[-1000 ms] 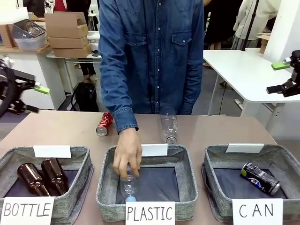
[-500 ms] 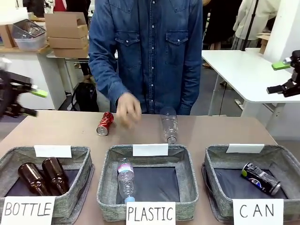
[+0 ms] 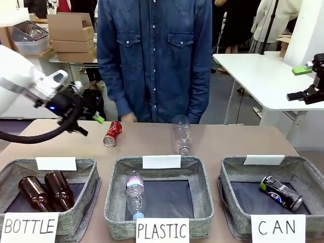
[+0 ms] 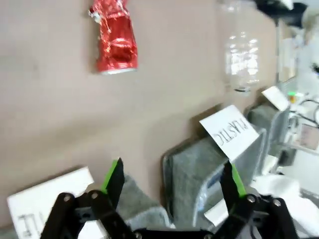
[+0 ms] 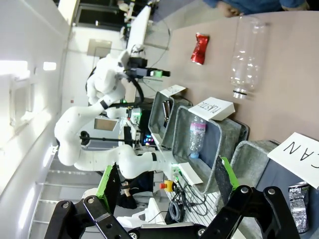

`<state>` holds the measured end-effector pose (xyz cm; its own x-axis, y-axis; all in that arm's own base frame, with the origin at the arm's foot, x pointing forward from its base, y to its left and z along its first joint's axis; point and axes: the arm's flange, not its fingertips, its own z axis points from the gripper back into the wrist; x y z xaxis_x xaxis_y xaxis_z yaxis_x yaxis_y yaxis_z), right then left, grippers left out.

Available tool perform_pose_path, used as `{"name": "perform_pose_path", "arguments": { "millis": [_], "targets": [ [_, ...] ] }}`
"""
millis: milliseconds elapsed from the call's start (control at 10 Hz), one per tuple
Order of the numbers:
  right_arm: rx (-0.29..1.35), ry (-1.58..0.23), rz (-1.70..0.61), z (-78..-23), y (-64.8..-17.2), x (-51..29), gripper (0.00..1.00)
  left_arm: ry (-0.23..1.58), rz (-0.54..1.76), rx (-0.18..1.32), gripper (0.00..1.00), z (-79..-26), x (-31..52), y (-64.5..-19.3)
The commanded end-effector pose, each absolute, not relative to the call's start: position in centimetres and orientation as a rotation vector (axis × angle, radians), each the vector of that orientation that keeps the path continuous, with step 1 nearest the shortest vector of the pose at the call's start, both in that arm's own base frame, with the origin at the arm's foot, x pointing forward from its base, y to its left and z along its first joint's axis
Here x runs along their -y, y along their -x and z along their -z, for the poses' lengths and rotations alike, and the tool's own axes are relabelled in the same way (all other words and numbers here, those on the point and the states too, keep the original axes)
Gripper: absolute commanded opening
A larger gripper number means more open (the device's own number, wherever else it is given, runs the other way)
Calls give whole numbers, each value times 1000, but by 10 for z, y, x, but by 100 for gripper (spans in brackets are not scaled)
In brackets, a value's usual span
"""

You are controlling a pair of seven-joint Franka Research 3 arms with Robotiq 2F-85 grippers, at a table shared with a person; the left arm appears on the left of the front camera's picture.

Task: Sort the can waste into the basket.
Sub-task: Pick up the can waste from the table and place it in the right Fabric basket.

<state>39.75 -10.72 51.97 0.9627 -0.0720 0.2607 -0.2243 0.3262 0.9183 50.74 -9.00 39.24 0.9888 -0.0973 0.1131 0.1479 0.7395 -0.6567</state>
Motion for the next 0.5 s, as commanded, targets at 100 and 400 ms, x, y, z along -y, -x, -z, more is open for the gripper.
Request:
{"name": "perform_pose_path", "arguments": {
  "millis": [100,400],
  "targets": [
    [274,-1227,-122,-521,-397,110,100,492,129,115,100,-377,115,-558],
    [274,-1227,-122,-521,-397,110,100,335,228,85,100,-336,149,-597]
  ]
}}
